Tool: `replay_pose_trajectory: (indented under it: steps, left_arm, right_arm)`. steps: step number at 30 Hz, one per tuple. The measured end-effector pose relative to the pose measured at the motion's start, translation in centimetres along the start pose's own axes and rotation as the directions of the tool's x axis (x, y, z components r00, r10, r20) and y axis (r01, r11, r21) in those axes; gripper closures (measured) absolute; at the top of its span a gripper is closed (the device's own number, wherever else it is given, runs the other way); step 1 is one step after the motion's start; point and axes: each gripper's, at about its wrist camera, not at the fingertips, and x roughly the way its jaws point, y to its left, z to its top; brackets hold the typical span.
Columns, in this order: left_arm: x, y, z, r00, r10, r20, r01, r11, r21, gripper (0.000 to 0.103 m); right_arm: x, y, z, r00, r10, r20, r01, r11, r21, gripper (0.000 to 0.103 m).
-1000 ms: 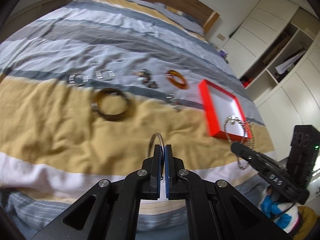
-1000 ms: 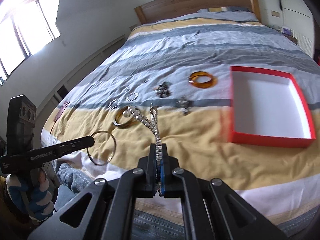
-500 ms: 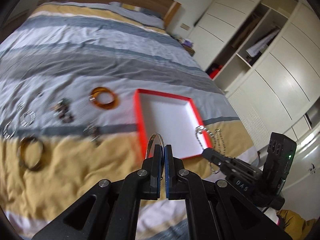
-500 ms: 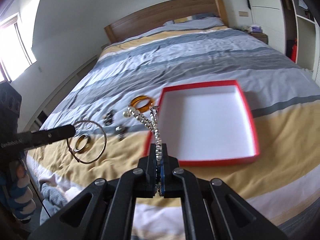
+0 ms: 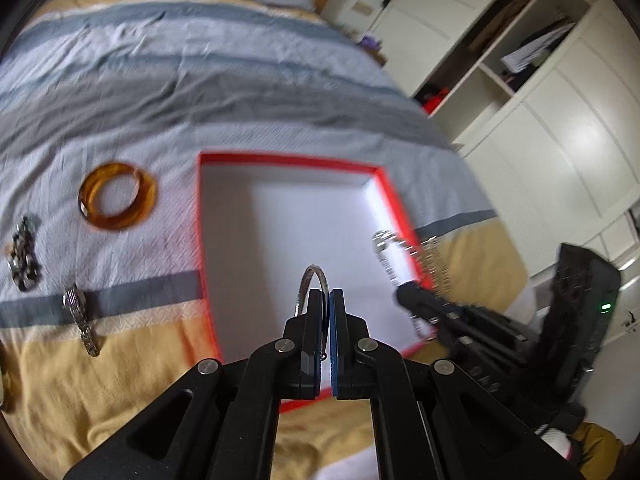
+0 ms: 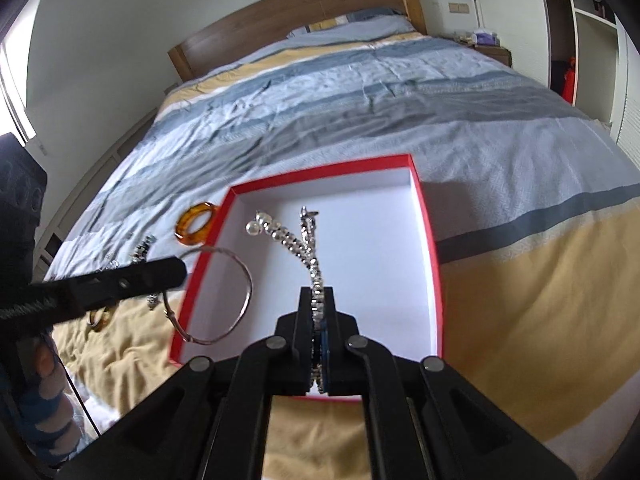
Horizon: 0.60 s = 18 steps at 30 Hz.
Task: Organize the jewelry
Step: 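Carry the silver bangle and silver chain necklace over the red box with both tools, then open both tools to drop the bangle and necklace into the box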
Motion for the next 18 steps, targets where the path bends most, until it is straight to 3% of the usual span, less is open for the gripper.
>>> replay_pose_trajectory:
  steps: [10, 18]
  left_arm:
    - [1.9, 4.0, -1.0, 0.994, 0.098, -0.046, -0.100, 0.994, -0.045, 0.099]
    - [3.1, 3.2, -2.0, 0.991, 0.112, -0.073, -0.113, 0.993, -0.019, 0.099]
  right_arm:
    - [3.3, -0.9, -0.4, 0.998, -0.018, -0.053, 0.017, 1.000, -0.005, 0.100]
    - [4.0, -1.5, -0.9, 0.996, -0.027, -0.090, 0.027, 1.000, -0.003, 0.100]
